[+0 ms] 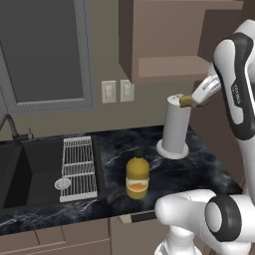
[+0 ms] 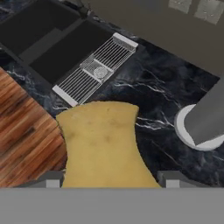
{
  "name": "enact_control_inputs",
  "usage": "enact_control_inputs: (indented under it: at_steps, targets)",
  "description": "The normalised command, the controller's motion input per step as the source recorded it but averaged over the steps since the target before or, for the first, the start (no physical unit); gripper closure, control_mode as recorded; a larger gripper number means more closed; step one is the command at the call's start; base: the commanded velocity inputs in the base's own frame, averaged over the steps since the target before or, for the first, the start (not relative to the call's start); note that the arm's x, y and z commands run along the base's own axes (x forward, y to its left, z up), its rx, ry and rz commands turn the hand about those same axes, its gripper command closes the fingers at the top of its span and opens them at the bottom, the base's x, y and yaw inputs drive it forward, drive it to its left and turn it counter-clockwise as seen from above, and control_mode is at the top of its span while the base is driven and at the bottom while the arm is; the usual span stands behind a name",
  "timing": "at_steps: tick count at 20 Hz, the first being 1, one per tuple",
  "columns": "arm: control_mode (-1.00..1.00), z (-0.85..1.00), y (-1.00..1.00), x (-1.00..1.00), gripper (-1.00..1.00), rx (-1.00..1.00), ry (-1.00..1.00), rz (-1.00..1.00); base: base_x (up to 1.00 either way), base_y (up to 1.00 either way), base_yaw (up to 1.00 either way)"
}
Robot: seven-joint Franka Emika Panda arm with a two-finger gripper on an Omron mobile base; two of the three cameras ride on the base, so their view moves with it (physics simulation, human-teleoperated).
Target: Open the cabinet. Pick the sponge and place it next to the sink. Then close the cabinet.
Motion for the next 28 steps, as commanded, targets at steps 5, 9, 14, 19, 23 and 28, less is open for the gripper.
enact_control_inputs:
  at_steps: [5,9,14,19,23,28]
  targets:
    - [-1.00,-0.09,0.37,-0.09,1.00,0.00,0.04,0.17,0.00,0.00,0.00]
    - [-1.00,-0.28,0.33,0.00,1.00,0.00,0.04,0.15,0.00,0.00,0.00]
    - [-1.00,-0.57,0.03,0.22,1.00,-0.06,0.07,0.05,0.00,0.00,0.00]
    - [-1.00,-0.63,0.00,0.29,1.00,-0.06,0.06,0.00,0.00,0.00,0.00]
    - [-1.00,-0.44,0.00,0.11,1.00,-0.01,0.00,0.00,0.00,0.00,0.00]
    - [-1.00,-0.42,0.00,0.10,1.00,0.00,0.00,0.00,0.00,0.00,0.00]
